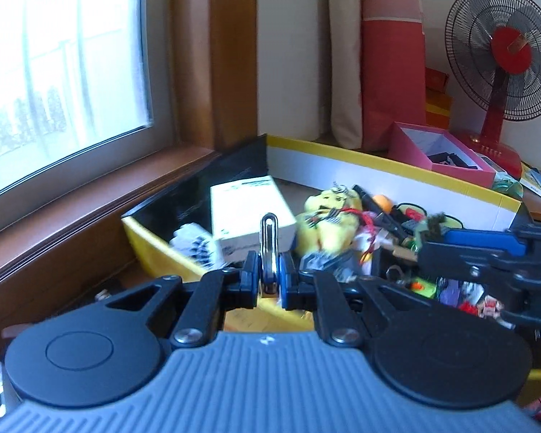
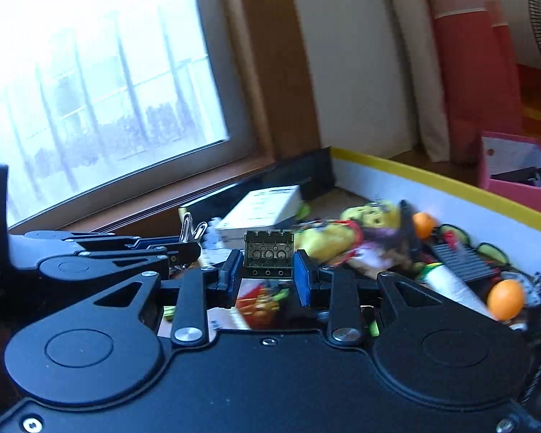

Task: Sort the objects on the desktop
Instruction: 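Carry the binder clip to the yellow box with the left gripper while the right carries the brick, then open both grippers to drop the clip and brick into the yellow box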

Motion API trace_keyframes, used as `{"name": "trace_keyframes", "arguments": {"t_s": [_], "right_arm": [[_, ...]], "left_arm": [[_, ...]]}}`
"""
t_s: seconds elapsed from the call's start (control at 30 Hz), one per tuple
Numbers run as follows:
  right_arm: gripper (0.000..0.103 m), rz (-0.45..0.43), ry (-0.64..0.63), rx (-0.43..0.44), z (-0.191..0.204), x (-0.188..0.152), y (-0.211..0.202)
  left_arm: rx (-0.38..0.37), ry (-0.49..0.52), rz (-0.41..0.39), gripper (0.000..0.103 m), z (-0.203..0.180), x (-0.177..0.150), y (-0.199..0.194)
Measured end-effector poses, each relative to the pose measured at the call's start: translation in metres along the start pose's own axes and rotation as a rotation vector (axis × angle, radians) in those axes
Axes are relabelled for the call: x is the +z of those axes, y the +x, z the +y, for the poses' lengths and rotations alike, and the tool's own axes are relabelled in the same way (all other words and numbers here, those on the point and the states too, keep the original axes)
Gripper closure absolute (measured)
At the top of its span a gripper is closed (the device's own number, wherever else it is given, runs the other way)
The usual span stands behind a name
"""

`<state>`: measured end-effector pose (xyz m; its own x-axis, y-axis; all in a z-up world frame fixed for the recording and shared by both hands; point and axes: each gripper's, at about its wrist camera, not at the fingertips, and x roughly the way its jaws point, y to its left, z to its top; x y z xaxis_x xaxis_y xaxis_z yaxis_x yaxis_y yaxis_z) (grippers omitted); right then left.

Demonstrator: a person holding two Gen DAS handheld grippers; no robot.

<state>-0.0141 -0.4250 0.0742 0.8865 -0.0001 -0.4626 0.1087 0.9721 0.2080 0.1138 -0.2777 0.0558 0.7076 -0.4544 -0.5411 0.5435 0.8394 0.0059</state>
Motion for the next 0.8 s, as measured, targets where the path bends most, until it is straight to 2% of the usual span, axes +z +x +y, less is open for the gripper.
{"name": "trace_keyframes", "arguments": {"t_s": [0.23,0.47,0.5,0.6,0.63,0.67,0.77,0.8], "right_arm": [[0.073,0.000,0.046,-0.065,-0.045,0.003,-0.006],[0.073,0.005,0.090,-0.114,-0.078,0.004,-0.006],[0.073,0.007,0.095,-0.118,-0.082,0.004,-0.005],[0.073,0.011,0.105,-0.126,-0.091,0.005,-0.002],[0.073,0.013,0.108,-0.129,-0.093,0.005,-0.001],[0.073,0.016,0.111,-0.131,-0.095,0.005,0.000],[0.073,0.019,0.116,-0.137,-0.101,0.006,0.002],[0.073,0.019,0.116,-0.139,-0.103,0.006,0.003]], "left_arm": [[-0.008,0.029,0.034,0.089,-0.025,0.016,0.037],[0.006,0.049,0.134,0.088,-0.045,0.033,0.077],[0.011,0.049,0.143,0.085,-0.048,0.036,0.081],[0.017,0.056,0.163,0.068,-0.056,0.042,0.088],[0.021,0.057,0.169,0.055,-0.058,0.044,0.090],[0.027,0.058,0.172,0.045,-0.060,0.045,0.091],[0.026,0.058,0.181,0.030,-0.066,0.049,0.093],[0.027,0.057,0.184,0.028,-0.067,0.050,0.094]]}}
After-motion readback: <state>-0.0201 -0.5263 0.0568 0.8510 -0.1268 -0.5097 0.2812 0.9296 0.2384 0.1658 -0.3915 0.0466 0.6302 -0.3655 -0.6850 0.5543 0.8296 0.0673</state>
